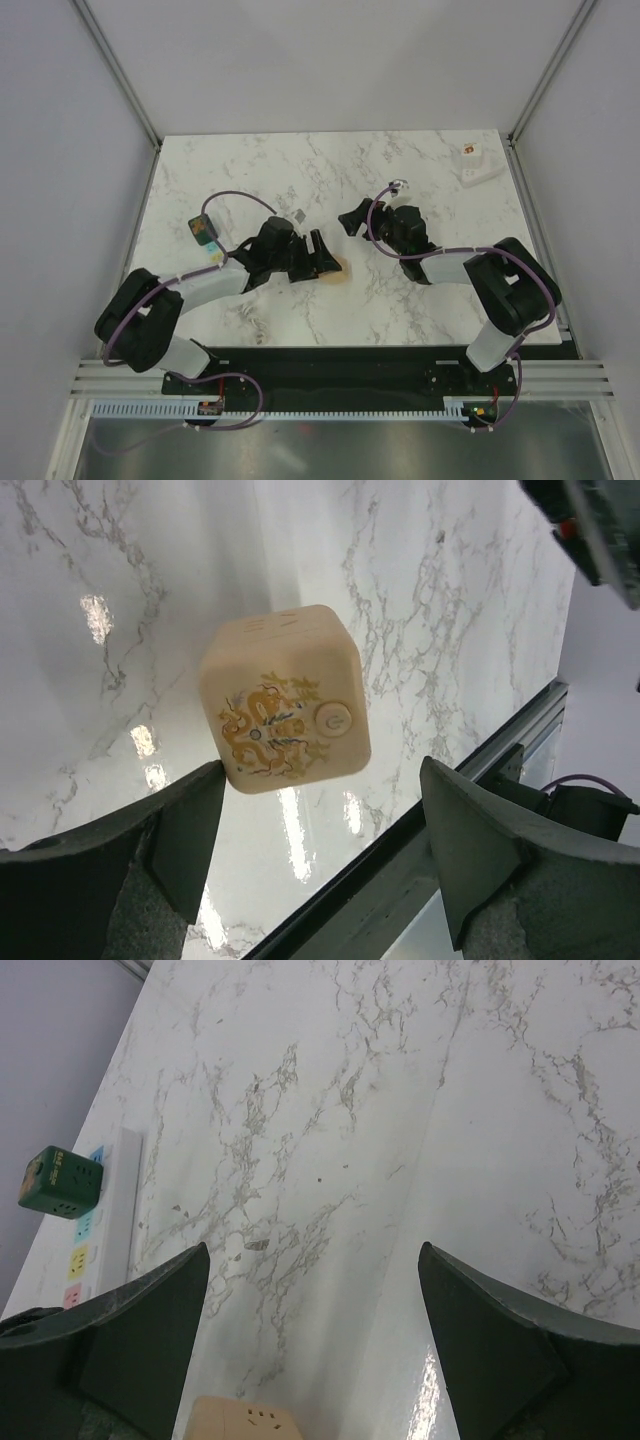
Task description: Pull the plug off the socket
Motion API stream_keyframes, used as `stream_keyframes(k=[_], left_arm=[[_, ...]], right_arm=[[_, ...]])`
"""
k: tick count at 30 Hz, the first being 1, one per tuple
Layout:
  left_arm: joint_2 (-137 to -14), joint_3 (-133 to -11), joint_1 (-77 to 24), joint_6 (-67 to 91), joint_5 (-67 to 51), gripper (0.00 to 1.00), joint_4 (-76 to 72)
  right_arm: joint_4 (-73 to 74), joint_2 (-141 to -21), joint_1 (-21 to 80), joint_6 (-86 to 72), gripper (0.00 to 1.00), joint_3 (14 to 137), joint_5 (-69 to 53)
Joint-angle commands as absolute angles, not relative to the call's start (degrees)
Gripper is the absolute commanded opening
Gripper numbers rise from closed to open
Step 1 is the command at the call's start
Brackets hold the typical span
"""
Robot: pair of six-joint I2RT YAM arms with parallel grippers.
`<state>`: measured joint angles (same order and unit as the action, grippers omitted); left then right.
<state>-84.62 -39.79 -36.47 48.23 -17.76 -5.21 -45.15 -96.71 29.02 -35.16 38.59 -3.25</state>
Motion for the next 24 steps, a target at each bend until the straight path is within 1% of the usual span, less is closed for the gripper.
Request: stream_keyframes(k=[1, 4, 5, 6, 12, 15, 16, 17, 18, 21, 22, 23, 24], left_arm=[[-78.9, -39.8, -36.7, 44.5, -15.2, 0.86, -1.3], [-74.0, -39.3, -36.7, 43.1, -11.7, 0.87, 4.7], [-71.3, -39.5, -36.7, 42.1, -9.8, 0.87, 8.1], [-70.0, -39.5, -36.7, 41.8, -8.6, 0.87, 9.7], [-58.8, -40.8, -36.0, 39.2, 1.8, 0.86, 22.8], [-55.1, -42.3, -34.4, 37.4, 6.1, 0.88, 27.3], [-53.4, -42.8, -33.5, 36.9, 7.5, 0.89, 30.1], [-52.5, -44.2, -31.1, 35.8, 8.1, 0.90, 31.7], [-51.9, -44.8, -29.5, 35.1, 8.4, 0.93, 33.1], [-50.9, -48.0, -21.7, 32.2, 8.4, 0.96, 37.4], [-51.2, -48.9, -19.6, 31.5, 8.4, 0.99, 39.4], [-51.7, -50.7, -15.8, 30.2, 8.9, 1.00, 40.1], [-52.5, -51.6, -14.1, 29.7, 9.3, 1.00, 40.9]], right_arm=[[-47.7, -97.6, 28.8, -35.5, 0.93, 39.6, -4.7], [-47.7, -98.0, 28.8, -35.7, 0.94, 39.8, -5.2], [-47.7, -98.0, 28.8, -35.9, 0.98, 39.9, -5.5], [-47.7, -98.2, 28.8, -35.9, 0.98, 40.2, -5.7], [-46.5, -99.9, 29.3, -36.1, 0.98, 42.0, -7.9], [-44.5, -100.6, 31.3, -34.2, 0.98, 44.2, -8.3], [-43.8, -100.8, 32.1, -33.6, 0.98, 44.9, -8.3], [-43.2, -101.0, 33.6, -32.1, 0.98, 45.7, -8.3], [-42.3, -101.6, 34.4, -31.6, 0.98, 47.0, -8.3], [-40.7, -102.8, 37.8, -29.5, 0.98, 49.7, -8.0], [-40.0, -103.2, 38.7, -29.0, 0.98, 50.4, -7.2], [-39.3, -103.5, 40.7, -28.4, 0.98, 51.1, -6.6], [-37.7, -104.1, 41.7, -26.9, 0.98, 52.6, -6.1]])
